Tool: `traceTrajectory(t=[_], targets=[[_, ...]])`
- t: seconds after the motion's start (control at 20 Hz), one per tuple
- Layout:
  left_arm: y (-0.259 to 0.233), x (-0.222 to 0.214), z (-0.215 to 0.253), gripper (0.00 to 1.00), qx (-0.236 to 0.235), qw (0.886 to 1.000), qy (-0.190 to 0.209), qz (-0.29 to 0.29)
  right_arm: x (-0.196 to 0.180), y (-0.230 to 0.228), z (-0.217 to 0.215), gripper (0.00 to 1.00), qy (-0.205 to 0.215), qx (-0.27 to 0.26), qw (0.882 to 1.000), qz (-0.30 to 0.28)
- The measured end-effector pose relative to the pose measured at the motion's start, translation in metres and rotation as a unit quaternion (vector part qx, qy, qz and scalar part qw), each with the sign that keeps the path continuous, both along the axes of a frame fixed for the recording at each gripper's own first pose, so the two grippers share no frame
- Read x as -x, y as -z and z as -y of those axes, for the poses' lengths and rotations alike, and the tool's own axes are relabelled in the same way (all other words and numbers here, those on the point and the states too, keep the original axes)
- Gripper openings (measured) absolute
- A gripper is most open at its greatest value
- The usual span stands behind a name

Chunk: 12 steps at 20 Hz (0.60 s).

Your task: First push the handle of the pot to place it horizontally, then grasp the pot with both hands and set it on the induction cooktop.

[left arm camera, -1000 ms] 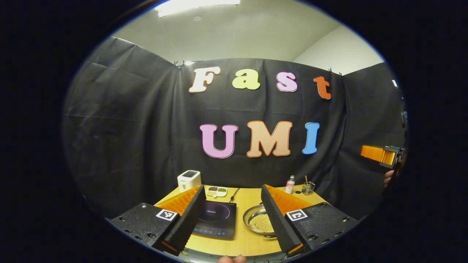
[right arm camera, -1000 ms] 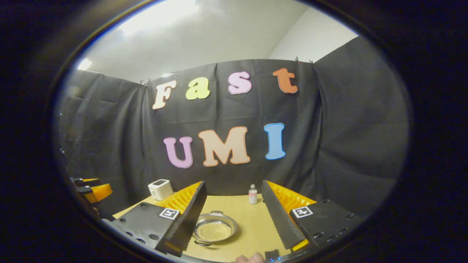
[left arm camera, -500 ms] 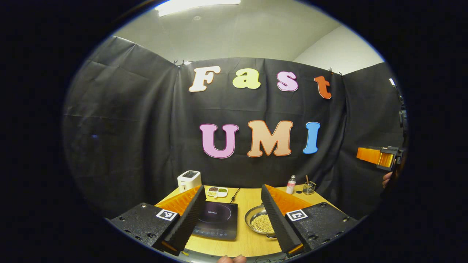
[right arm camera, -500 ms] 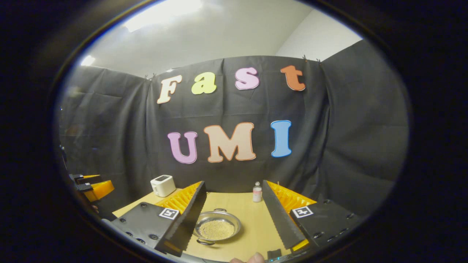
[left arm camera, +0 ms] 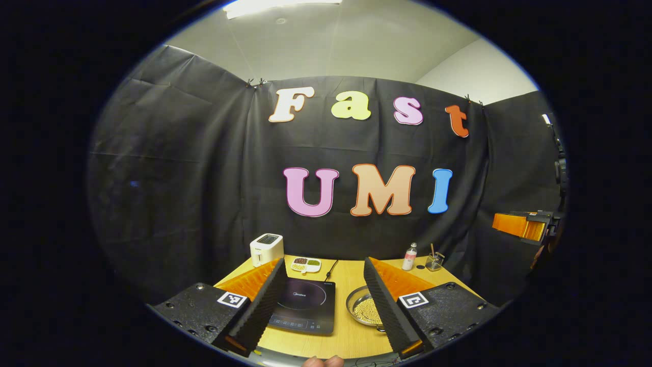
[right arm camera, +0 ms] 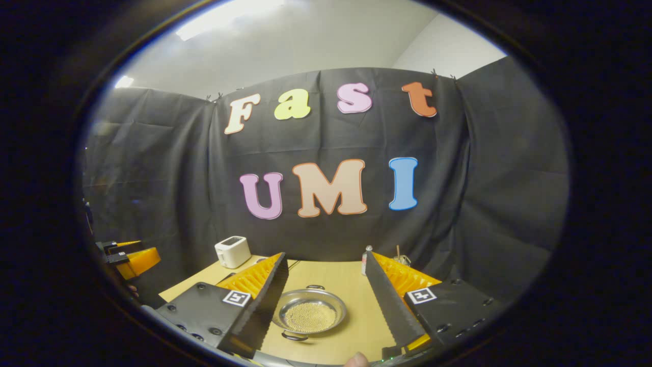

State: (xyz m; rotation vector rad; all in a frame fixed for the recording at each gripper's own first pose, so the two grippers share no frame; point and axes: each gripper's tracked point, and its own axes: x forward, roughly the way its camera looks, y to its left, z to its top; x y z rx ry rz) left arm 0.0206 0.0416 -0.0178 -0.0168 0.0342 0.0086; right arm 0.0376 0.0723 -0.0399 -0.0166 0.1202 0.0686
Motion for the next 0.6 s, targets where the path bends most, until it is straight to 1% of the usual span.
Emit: traceTrajectory(t=[0.1,0.2,0.25,0.3,0.35,0.4,0.45,0.5,0.55,0.6], targets=[[0.004,-0.004,-0.006,0.88,0.003,1.0,0.001,-0.002,0.003,0.007,-0.008,0.9,0.001,-0.001,1.0,-0.008],[0.008,-0.007,-0.013,0.88,0.005,1.0,0.003,-0.006,-0.001,0.015,-0.013,0.73,0.007,0.004,1.0,-0.02],[0.009,-0.007,-0.015,0.88,0.006,1.0,0.007,-0.006,0.0,0.025,-0.015,0.72,0.01,0.008,1.0,-0.026],[0.012,-0.009,-0.016,0.93,0.007,1.0,0.011,-0.006,-0.001,0.029,-0.016,0.63,0.012,0.012,0.999,-0.031],[0.014,-0.011,-0.018,0.97,0.006,1.0,0.015,-0.008,-0.003,0.032,-0.018,0.63,0.017,0.019,0.999,-0.034],[0.018,-0.012,-0.021,0.93,0.005,1.0,0.017,-0.012,-0.004,0.037,-0.016,0.34,0.023,0.025,0.999,-0.038],[0.02,-0.014,-0.024,0.93,0.005,1.0,0.016,-0.015,-0.002,0.044,-0.017,0.27,0.029,0.03,0.998,-0.047],[0.024,-0.016,-0.026,0.93,0.008,1.0,0.015,-0.019,-0.003,0.054,-0.017,0.35,0.029,0.033,0.997,-0.061],[0.028,-0.018,-0.027,0.93,0.013,1.0,0.014,-0.023,-0.006,0.064,-0.02,0.35,0.026,0.034,0.996,-0.072],[0.032,-0.022,-0.028,0.93,0.019,0.999,0.012,-0.027,0.002,0.067,-0.02,0.29,0.026,0.034,0.996,-0.082]])
